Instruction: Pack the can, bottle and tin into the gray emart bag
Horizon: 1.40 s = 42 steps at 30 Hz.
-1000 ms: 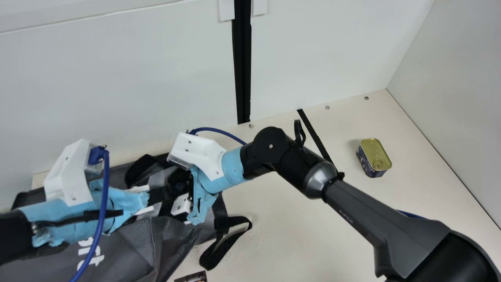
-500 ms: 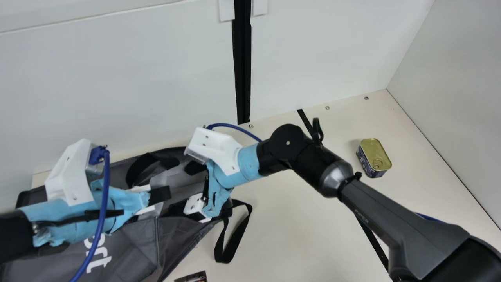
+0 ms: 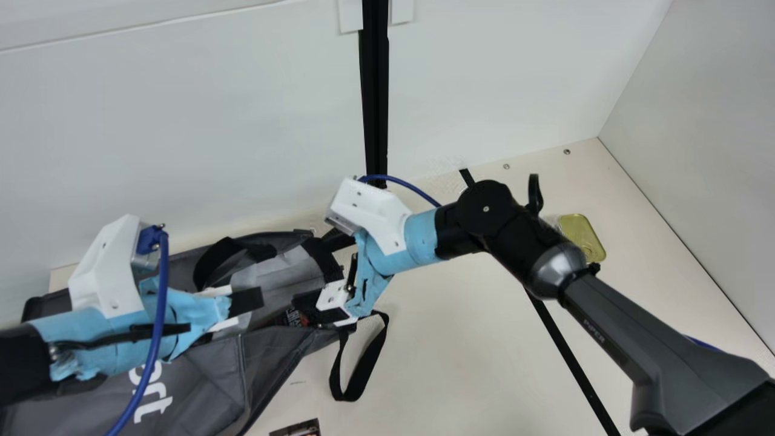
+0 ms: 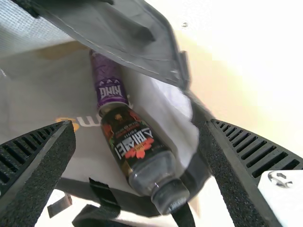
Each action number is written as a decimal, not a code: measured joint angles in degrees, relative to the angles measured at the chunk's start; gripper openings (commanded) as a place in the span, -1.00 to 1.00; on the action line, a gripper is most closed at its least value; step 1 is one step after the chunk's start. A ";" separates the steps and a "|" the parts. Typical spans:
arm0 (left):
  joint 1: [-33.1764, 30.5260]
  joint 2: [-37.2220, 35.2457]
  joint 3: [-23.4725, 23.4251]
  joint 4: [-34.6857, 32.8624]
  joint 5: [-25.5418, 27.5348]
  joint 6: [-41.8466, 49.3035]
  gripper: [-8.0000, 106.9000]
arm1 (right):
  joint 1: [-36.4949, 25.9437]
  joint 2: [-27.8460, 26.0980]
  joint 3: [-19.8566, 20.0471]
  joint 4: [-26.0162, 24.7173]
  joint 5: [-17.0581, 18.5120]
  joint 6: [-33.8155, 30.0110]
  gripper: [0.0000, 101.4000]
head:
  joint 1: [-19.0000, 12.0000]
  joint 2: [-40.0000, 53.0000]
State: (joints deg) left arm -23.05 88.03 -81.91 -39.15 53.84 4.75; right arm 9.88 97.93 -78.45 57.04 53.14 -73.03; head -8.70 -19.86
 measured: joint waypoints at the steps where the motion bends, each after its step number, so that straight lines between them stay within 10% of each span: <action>1: 0.00 0.00 0.00 0.00 0.00 0.00 -0.68 | -0.41 -0.10 0.13 -0.04 0.17 -0.11 0.79 | 0.00 -0.09; 42: 0.00 0.00 0.00 0.00 0.00 0.00 -0.68 | -14.02 -7.96 4.64 -3.63 1.45 0.51 0.79 | 0.00 -0.09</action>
State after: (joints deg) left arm -23.05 88.03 -81.91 -39.15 53.84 4.75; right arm -4.14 89.97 -73.81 53.41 54.60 -72.53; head -8.70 -19.95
